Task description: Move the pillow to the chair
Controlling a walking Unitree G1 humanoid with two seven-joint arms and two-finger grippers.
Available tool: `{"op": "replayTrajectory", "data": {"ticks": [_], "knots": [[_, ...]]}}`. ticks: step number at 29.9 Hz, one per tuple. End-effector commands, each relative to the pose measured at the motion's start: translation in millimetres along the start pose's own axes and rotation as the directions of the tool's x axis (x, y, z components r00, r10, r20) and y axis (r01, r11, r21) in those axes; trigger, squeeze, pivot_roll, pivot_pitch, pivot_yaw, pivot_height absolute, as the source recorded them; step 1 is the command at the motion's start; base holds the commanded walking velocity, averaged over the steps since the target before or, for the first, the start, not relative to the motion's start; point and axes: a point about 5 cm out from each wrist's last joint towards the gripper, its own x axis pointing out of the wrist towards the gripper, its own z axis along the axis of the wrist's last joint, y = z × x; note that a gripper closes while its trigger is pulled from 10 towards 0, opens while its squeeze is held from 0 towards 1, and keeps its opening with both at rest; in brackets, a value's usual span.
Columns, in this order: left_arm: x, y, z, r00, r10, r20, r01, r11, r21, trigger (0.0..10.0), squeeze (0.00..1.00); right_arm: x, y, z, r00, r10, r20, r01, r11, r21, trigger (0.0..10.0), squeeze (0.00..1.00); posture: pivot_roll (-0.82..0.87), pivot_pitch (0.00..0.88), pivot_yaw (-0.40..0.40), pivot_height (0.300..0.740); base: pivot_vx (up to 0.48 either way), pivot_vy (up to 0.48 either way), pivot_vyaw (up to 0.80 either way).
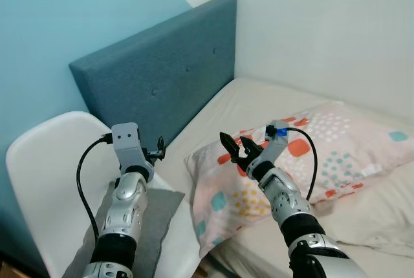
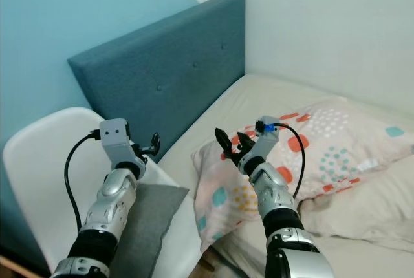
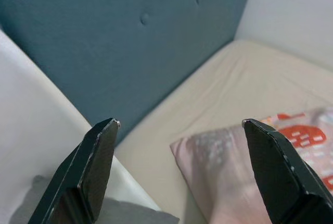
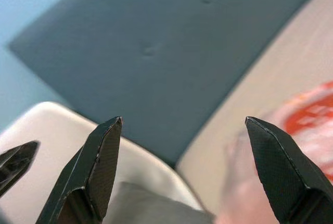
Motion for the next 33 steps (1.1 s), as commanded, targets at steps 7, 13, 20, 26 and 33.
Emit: {"op": "replayTrajectory", "data": {"ticks": [7,13,20,26,33], "knots": [[-14.2,27.8,-43.7,0.987,0.061,-0.151,-0.05,0.996,0.076,10.0,0.0,-16.4,-29.6,-20.7,0.969,-0.221,-0.114,0.219,0.975,-0.032,10.0,0.0,0.03,0.0,0.045,0.74,0.0,0.0,-0.43],[-35.7,59.4,-72.2,0.957,0.138,-0.254,-0.121,0.989,0.082,10.0,0.0,-24.8,-39.7,-22.7,0.964,-0.245,-0.106,0.247,0.969,0.001,10.0,0.0,0.03,0.0,0.041,0.74,0.0,0.0,-0.75],[-47.3,69.4,-82.8,0.95,0.151,-0.274,-0.134,0.988,0.082,10.0,0.0,-25.3,-42.2,-19.6,0.962,-0.262,-0.074,0.265,0.963,0.035,10.0,0.0,0.04,0.0,0.04,0.74,0.0,0.0,-0.73],[-52.0,67.8,-90.7,0.946,0.14,-0.291,-0.117,0.989,0.095,10.0,0.0,-20.6,-38.3,-15.4,0.968,-0.249,-0.044,0.251,0.965,0.074,10.0,0.0,0.03,0.0,0.04,0.74,0.0,-0.377,0.0],[-50.3,60.0,-92.2,0.951,0.113,-0.288,-0.085,0.99,0.11,10.0,0.0,-17.6,-34.6,-15.3,0.972,-0.228,-0.051,0.231,0.971,0.067,10.0,0.0,0.03,0.0,0.038,0.74,0.0,-0.201,-0.52]]}}
